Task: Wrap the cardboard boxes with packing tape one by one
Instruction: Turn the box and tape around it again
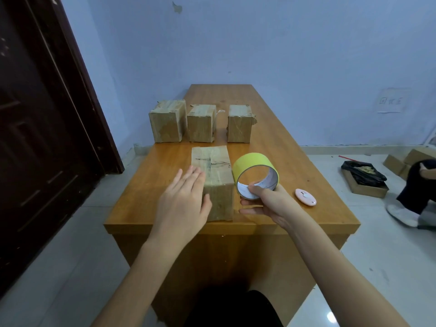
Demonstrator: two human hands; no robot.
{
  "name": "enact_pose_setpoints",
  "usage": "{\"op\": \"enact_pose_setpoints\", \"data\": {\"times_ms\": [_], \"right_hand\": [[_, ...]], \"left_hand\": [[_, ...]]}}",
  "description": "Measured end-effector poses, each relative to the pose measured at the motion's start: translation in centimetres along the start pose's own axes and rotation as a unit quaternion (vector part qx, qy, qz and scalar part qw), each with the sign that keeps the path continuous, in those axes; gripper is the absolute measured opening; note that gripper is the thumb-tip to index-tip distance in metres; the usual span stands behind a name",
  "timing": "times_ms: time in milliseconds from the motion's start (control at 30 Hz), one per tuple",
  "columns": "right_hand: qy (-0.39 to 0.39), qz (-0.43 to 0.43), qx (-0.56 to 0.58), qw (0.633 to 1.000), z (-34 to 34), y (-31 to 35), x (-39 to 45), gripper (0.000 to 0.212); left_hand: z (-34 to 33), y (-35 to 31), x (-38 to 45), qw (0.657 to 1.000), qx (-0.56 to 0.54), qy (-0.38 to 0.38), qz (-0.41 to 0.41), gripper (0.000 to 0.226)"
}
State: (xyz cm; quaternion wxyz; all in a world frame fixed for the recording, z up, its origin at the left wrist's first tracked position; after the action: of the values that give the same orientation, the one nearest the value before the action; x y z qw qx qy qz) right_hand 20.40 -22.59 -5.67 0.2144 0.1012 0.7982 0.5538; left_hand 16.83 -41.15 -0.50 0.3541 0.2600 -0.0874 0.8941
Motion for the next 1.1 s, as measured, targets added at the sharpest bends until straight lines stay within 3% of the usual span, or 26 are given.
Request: {"op": "enact_pose_setpoints", "data": {"times_ms": [100, 200, 433, 533, 633, 767, 967, 1100], "right_hand": [[-0.010, -0.001, -0.009, 1.000, 0.1, 0.1, 0.0, 0.005], [-0.030, 0.011, -0.026, 0.999, 0.3, 0.4, 0.1, 0.003], [-0.013, 0.081, -0.117, 0.990, 0.6, 0.1, -0.3, 0.011], [0.043, 0.037, -0.057, 0.997, -0.4, -0.3, -0.4, 0.036], [0.063, 0.026, -0.081, 0.994, -1.1, 0.2, -0.7, 0.041], [0.075, 0.053, -0.100, 0.991, -1.0, 0.8, -0.9, 0.033], [0.008, 0.057, -0.021, 0.998, 0.2, 1.2, -0.9, 0.017], [-0.003, 0.085, -0.080, 0.993, -0.1, 2.6, -1.0, 0.008]], "left_hand": [[1.0, -1.2, 1.5, 0.999, 0.040, -0.024, -0.014, 0.060], [-0.2, -3.2, 2.5, 0.996, 0.052, 0.012, -0.068, 0.076], [-1.1, -3.5, 2.5, 0.998, 0.018, -0.010, -0.066, 0.063], [-0.1, -3.3, 2.5, 0.998, -0.041, -0.042, -0.035, 0.060], [-0.1, -3.4, 2.6, 0.995, -0.084, -0.043, -0.013, 0.059], [-1.0, -3.2, 2.5, 0.992, -0.121, -0.035, 0.004, 0.059], [-1.4, -1.9, 2.3, 0.977, -0.204, -0.036, 0.058, 0.063], [-1.4, -0.7, 1.6, 0.954, -0.283, -0.032, 0.097, 0.061]]}}
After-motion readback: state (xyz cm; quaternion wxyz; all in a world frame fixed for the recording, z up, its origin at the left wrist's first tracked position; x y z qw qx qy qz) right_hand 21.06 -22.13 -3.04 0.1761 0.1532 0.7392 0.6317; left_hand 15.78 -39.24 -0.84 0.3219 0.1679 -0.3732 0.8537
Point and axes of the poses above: each hand's wrist, its own x-axis towards the middle knuckle, its own z-axis out of the back of the hand, y = z × x, the point moved 5 cm from there along x, towards the middle knuckle, and after that the axes turned 7 degrees about x, right-handed, at the moved point
